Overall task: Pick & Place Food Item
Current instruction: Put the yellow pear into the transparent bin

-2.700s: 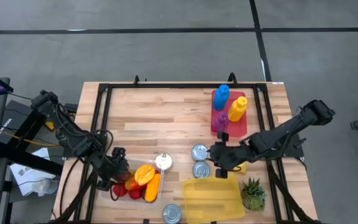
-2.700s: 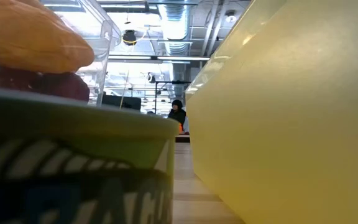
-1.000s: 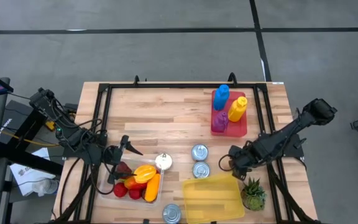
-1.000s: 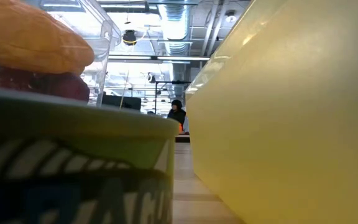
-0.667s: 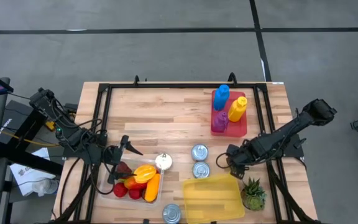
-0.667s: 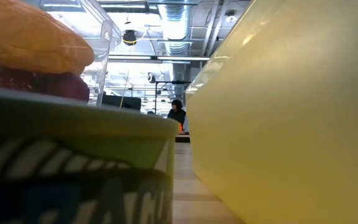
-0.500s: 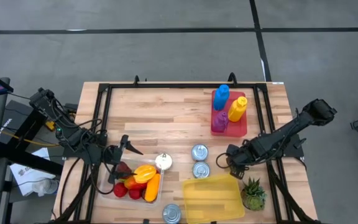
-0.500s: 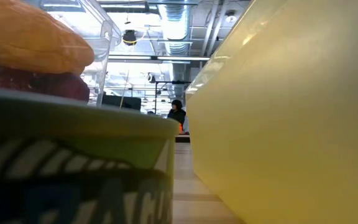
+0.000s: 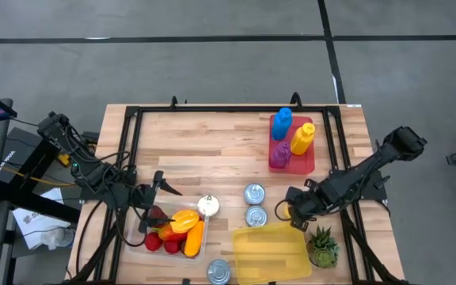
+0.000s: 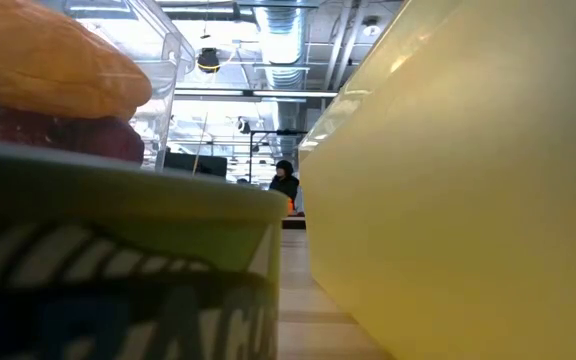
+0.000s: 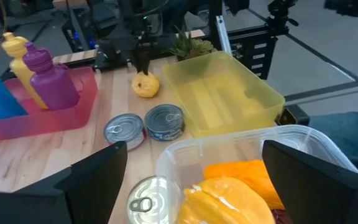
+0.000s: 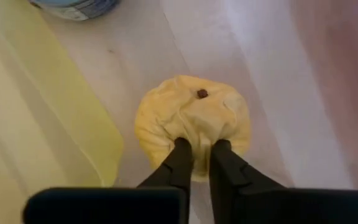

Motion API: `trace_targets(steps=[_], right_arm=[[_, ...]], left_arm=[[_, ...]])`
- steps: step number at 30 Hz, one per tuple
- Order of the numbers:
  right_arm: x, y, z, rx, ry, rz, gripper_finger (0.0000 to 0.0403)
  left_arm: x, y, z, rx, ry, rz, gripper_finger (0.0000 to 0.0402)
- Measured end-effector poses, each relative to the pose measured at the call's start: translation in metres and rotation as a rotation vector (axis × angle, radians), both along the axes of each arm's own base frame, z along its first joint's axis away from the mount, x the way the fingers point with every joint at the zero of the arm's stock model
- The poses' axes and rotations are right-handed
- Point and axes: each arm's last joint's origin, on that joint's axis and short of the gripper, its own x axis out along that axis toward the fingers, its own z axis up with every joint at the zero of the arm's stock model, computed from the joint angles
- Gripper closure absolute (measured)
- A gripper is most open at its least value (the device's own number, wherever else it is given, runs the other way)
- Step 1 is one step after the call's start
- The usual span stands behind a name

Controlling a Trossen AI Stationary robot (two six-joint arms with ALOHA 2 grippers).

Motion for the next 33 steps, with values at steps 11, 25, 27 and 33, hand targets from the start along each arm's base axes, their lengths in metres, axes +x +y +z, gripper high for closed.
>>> trace_targets(steps=[11,25,27,33], right_arm=[[0.008,0.016,0.048,-0.13,-0.162,0.032,0.0398],[0.015,-0.001,0.049,-0.013,-0.044,-0.041,0.0351],[0.018,-0.006,0.048,0.004,-0.035,-0.061,0.0311],[0.024,-0.019,0.048,0.041,-0.016,-0.085,0.016]], left_arm=[[0.0,0.001,0.001,0.004,-0.018,0.034,0.0037],[0.001,0.001,0.001,0.004,-0.022,0.042,0.0037],[0.001,0.001,0.001,0.004,-0.022,0.042,0.0037],[0.001,0.001,0.001,0.009,-0.019,0.039,0.0037]])
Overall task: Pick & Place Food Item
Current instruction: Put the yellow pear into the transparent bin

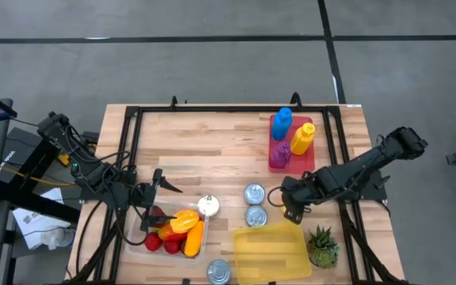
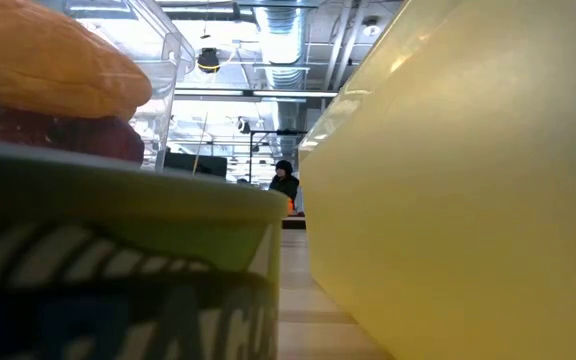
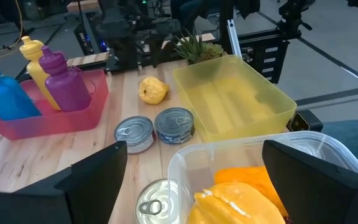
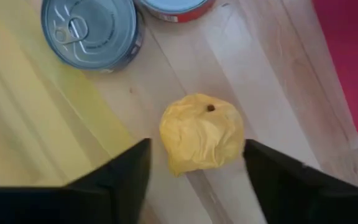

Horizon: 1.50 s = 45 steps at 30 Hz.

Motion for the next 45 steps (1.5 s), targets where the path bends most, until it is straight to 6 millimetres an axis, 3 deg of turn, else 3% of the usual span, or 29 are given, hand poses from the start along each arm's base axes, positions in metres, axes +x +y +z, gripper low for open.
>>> trace_targets(steps=[4,9,18,25,29,34,45], right_arm=[[0.002,-0.005,-0.003,0.027,0.014,-0.014,0.0084],[-0.008,-0.011,-0.026,0.022,0.093,-0.047,0.0043],[-0.007,-0.014,-0.062,0.07,-0.012,-0.068,0.0044],[-0.004,-0.011,-0.096,0.066,0.092,-0.045,0.0045],[0.002,-0.008,-0.107,0.039,0.166,-0.034,0.0074],[0.013,0.0,-0.098,0.026,0.15,0.014,0.0143],[0.023,0.011,-0.038,-0.119,0.015,0.038,0.0144]], left_arm=[[0.0,0.0,-0.001,0.009,0.005,-0.002,0.0037],[0.0,0.0,-0.001,0.011,0.006,-0.003,0.0037],[0.0,0.0,-0.001,0.027,0.005,-0.009,0.0037],[0.0,0.0,-0.001,0.025,0.003,-0.009,0.0037],[0.0,0.0,0.0,0.021,0.0,-0.008,0.0037],[0.0,0.0,0.0,0.02,0.0,-0.007,0.0037],[0.0,0.0,0.0,0.02,-0.002,-0.007,0.0037]])
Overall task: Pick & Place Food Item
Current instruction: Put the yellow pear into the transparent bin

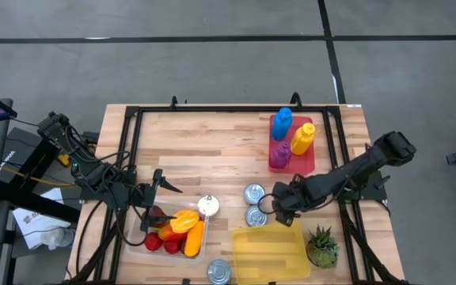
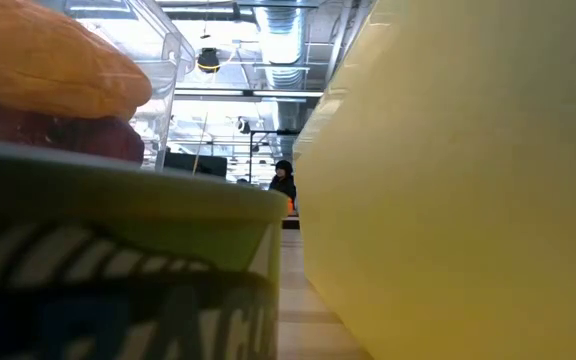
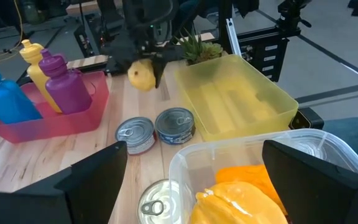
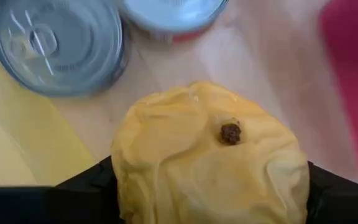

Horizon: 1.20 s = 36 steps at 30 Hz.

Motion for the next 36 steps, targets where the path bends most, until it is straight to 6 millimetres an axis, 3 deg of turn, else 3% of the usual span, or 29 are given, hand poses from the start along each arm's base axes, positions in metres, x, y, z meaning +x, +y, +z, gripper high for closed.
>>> trace_targets(steps=[4,8,14,20,25,33,36], right_arm=[[0.01,0.011,0.022,-0.119,-0.15,0.061,0.0144],[0.024,0.027,0.035,-0.251,-0.406,0.155,0.0144],[0.055,0.042,0.054,-0.367,-0.757,0.283,0.0144],[0.09,0.032,0.046,-0.46,-0.856,0.375,0.0144],[0.119,0.02,0.036,-0.441,-0.941,0.434,0.0144],[0.147,0.036,0.051,-0.39,-1.045,0.567,0.0144],[0.166,0.04,0.046,-0.333,-1.065,0.613,0.0144]], left_arm=[[0.0,0.0,0.0,-0.001,-0.004,0.002,0.0037],[0.001,-0.001,-0.001,-0.018,-0.039,0.01,0.0037],[0.005,-0.002,-0.019,-0.043,-0.203,-0.011,0.0037],[0.013,0.01,-0.023,-0.15,-0.34,-0.066,0.0037],[0.019,0.022,-0.024,-0.151,-0.335,-0.006,0.0026],[0.008,0.037,-0.015,-0.064,-0.366,0.084,0.001],[0.001,0.042,-0.012,-0.066,-0.37,0.092,0.001]])
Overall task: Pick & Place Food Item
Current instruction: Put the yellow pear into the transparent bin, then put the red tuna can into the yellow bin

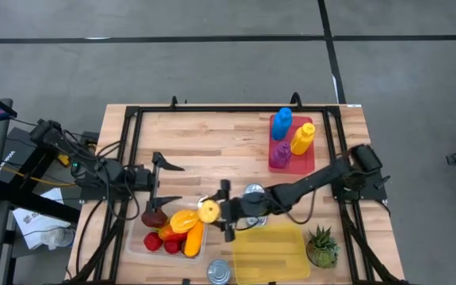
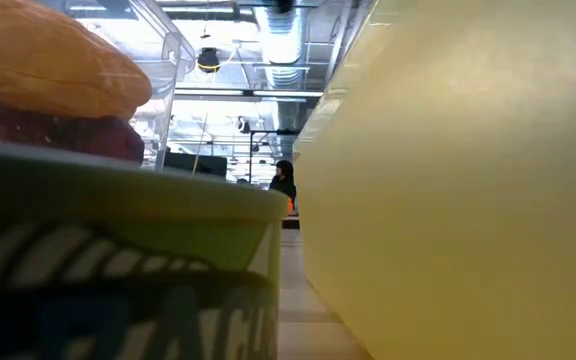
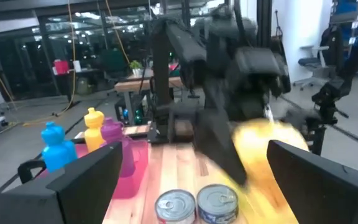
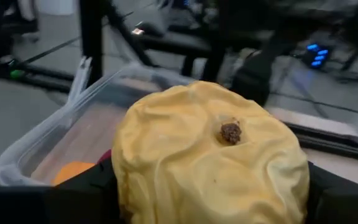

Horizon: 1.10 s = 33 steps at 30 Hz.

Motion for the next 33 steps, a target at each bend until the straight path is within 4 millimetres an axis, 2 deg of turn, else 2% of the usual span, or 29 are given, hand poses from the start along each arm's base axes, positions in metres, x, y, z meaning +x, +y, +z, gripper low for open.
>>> trace_targets(steps=[7,11,20,22,28,33], right_arm=[[0.053,0.0,-0.03,-0.01,0.091,0.074,0.0144],[0.067,0.001,-0.029,-0.054,0.142,0.073,0.0133],[0.064,0.01,-0.003,-0.055,0.194,0.085,0.0038],[0.063,0.012,-0.003,-0.047,0.199,0.084,0.0024],[0.061,0.017,-0.005,-0.037,0.21,0.089,0.0011],[0.053,0.025,0.011,-0.1,0.162,0.027,0.0016]], left_arm=[[-0.006,0.004,0.002,-0.008,0.001,0.02,0.0022],[-0.006,0.004,0.0,-0.001,0.016,0.02,0.0028],[-0.006,0.004,-0.001,0.007,0.028,0.02,0.0025],[-0.006,0.004,-0.001,0.007,0.029,0.02,0.0026],[-0.006,0.004,-0.001,-0.006,0.03,0.019,0.0027],[-0.006,0.004,-0.001,-0.005,0.034,0.019,0.0027]])
